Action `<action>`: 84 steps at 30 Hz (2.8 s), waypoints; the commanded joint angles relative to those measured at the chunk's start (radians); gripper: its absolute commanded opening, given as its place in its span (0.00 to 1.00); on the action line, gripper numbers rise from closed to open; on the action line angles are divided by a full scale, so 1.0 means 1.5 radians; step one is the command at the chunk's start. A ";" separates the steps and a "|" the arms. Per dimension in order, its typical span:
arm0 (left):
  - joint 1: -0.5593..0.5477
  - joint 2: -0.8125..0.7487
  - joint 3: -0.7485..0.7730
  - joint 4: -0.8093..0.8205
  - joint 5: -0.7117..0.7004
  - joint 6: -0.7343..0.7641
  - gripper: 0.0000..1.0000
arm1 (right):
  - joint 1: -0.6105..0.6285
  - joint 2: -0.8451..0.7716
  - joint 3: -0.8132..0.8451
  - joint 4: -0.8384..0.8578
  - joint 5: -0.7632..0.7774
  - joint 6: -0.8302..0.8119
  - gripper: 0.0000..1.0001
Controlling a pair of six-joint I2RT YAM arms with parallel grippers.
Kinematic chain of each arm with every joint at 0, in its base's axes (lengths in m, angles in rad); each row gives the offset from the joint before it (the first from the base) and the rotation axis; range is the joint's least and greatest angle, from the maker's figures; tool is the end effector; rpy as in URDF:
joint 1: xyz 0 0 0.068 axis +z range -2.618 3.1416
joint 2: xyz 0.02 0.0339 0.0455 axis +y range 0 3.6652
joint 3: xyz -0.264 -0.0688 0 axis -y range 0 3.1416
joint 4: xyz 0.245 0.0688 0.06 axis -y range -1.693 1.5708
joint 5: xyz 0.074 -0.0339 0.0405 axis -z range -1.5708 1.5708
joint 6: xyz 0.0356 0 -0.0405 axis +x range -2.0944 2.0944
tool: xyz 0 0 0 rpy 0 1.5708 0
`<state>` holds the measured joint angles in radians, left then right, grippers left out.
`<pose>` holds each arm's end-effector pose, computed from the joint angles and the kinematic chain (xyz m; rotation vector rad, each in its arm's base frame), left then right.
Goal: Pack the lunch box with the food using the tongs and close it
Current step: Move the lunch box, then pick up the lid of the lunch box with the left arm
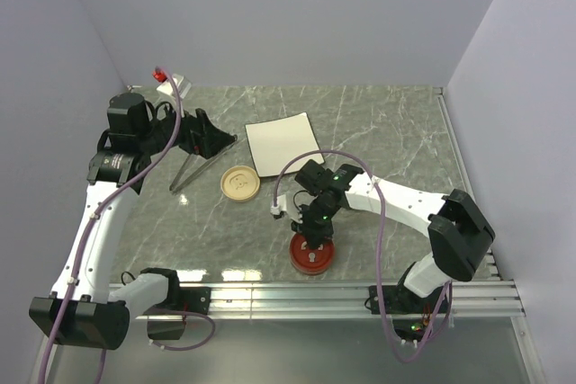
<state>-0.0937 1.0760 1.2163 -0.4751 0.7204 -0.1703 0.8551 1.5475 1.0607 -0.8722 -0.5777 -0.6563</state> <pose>0.2208 -0.0443 0.4064 0.4229 1.8624 -0.8614 0.1692 0.2243 0.2143 -2.0296 2.0219 0.8769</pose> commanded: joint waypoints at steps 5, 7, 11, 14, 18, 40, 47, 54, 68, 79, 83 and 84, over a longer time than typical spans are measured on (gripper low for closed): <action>0.004 -0.025 -0.005 0.021 0.020 -0.002 0.99 | 0.009 0.006 0.010 0.049 0.025 0.033 0.24; 0.004 -0.025 -0.006 0.020 0.020 -0.001 1.00 | 0.009 0.000 0.015 0.046 0.026 0.035 0.41; 0.004 -0.027 -0.009 0.022 0.021 -0.006 0.99 | 0.009 -0.013 0.019 0.047 0.033 0.041 0.52; 0.004 -0.027 -0.010 0.022 0.020 -0.010 0.99 | 0.009 -0.025 0.026 0.048 0.044 0.045 0.53; 0.004 -0.027 -0.011 0.023 0.020 -0.008 1.00 | 0.008 -0.034 0.035 0.052 0.068 0.043 0.53; -0.024 0.153 0.025 -0.329 -0.056 0.594 0.93 | -0.266 -0.193 0.155 0.029 -0.037 0.144 0.97; -0.114 0.177 -0.103 -0.245 -0.161 0.800 0.86 | -0.395 -0.189 0.126 0.013 -0.149 0.194 0.98; -0.184 0.261 -0.118 -0.230 -0.192 0.897 0.78 | -0.494 -0.199 0.106 0.016 -0.223 0.234 1.00; -0.214 0.367 -0.134 -0.164 -0.219 0.960 0.49 | -0.546 -0.242 0.083 0.029 -0.226 0.253 1.00; -0.234 0.395 -0.189 -0.105 -0.257 0.927 0.40 | -0.566 -0.233 0.086 0.001 -0.259 0.226 1.00; -0.242 0.400 -0.202 -0.083 -0.269 0.900 0.31 | -0.566 -0.229 0.082 0.002 -0.264 0.228 1.00; -0.243 0.402 -0.203 -0.080 -0.271 0.893 0.24 | -0.567 -0.228 0.081 0.003 -0.266 0.230 1.00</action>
<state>-0.4423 1.6463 0.9585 -0.6163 0.3267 1.2045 0.0124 1.2034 1.1877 -0.8619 -0.9451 -0.3038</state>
